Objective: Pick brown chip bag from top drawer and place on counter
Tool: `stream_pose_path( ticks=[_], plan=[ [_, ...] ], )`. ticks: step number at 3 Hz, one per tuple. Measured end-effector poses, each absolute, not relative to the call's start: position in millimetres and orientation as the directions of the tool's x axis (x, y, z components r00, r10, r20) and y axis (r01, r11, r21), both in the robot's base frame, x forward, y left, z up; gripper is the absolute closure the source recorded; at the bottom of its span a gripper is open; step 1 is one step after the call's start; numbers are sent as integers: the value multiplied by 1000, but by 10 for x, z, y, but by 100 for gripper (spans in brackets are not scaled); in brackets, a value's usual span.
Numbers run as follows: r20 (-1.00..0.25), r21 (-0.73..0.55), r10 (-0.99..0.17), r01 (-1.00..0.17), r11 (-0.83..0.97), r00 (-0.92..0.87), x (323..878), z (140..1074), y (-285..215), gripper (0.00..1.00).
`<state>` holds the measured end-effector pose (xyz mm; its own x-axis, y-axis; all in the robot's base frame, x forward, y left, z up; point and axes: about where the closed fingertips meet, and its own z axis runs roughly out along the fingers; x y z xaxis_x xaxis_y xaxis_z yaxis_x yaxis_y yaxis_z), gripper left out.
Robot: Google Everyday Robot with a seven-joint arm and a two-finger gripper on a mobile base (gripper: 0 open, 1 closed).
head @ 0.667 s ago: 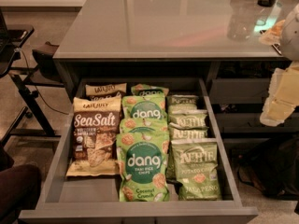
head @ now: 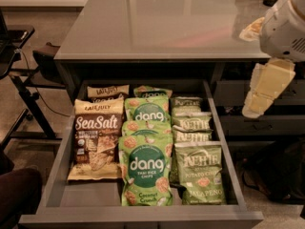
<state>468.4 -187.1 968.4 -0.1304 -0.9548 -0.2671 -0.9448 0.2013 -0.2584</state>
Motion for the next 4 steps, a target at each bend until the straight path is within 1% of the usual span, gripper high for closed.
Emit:
stream_pose_path(
  ticks=[2, 4],
  plan=[
    [-329, -230, -944, -971, 60, 20, 5394, 9473, -1034, 0],
    [-341, -180, -934, -983, -42, 102, 5721, 9159, -94, 0]
  ],
)
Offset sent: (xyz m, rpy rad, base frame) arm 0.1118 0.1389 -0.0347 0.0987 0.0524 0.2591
